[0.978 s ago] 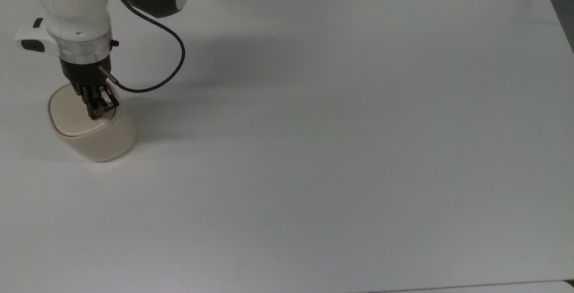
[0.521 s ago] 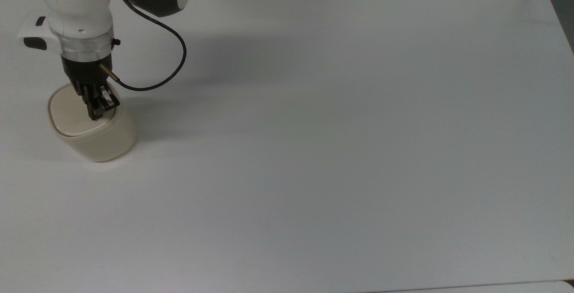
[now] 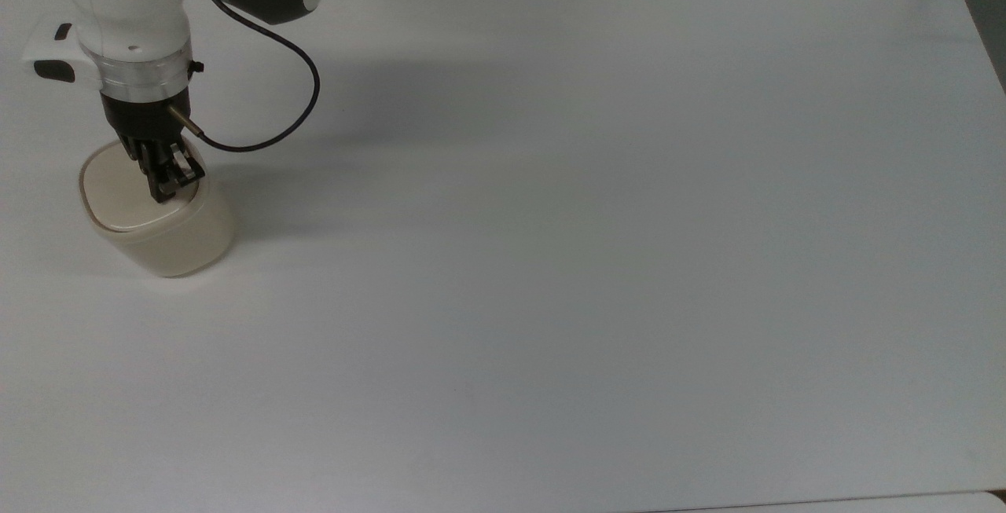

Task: Close the trash bin
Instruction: 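Press the lid flat onto the bin opening with the gripper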

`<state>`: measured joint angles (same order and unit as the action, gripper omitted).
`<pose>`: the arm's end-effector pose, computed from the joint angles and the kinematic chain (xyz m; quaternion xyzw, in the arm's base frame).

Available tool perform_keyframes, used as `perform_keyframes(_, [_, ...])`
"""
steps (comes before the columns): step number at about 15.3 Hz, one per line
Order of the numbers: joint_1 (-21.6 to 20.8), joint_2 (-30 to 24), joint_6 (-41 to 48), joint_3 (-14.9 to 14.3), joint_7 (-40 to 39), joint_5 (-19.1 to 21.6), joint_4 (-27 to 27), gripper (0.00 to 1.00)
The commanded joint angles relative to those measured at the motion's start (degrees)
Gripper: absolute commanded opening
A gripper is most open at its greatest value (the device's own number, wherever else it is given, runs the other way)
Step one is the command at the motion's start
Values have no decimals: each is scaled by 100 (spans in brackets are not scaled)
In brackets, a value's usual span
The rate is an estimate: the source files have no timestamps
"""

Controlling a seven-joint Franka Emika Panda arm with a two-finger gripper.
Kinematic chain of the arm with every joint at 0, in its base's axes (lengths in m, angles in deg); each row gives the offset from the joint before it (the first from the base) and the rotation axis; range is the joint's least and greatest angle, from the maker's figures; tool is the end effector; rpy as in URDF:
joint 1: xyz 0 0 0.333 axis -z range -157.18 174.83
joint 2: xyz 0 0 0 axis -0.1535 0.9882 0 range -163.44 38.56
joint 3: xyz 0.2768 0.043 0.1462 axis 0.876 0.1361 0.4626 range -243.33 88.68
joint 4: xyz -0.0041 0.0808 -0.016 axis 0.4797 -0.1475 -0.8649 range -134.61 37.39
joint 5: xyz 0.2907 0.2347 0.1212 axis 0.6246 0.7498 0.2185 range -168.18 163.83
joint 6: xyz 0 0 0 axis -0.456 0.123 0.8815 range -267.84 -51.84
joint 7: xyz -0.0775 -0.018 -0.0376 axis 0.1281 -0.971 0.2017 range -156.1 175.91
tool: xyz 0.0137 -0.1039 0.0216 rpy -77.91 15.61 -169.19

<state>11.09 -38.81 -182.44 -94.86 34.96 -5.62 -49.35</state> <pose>0.6652 -0.2096 0.4375 0.9251 -0.3426 0.1445 0.0773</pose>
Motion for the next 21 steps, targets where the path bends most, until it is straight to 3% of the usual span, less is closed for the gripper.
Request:
perform_keyframes(1, [-6,-385,689,-57,-615,28,-357,4])
perform_keyframes(11, [3,-386,840,-92,-774,125,-409,4])
perform_keyframes(15, [20,-359,332,-92,-748,388,-751,4])
perform_keyframes(21, [20,-333,181,-92,-721,415,-884,4])
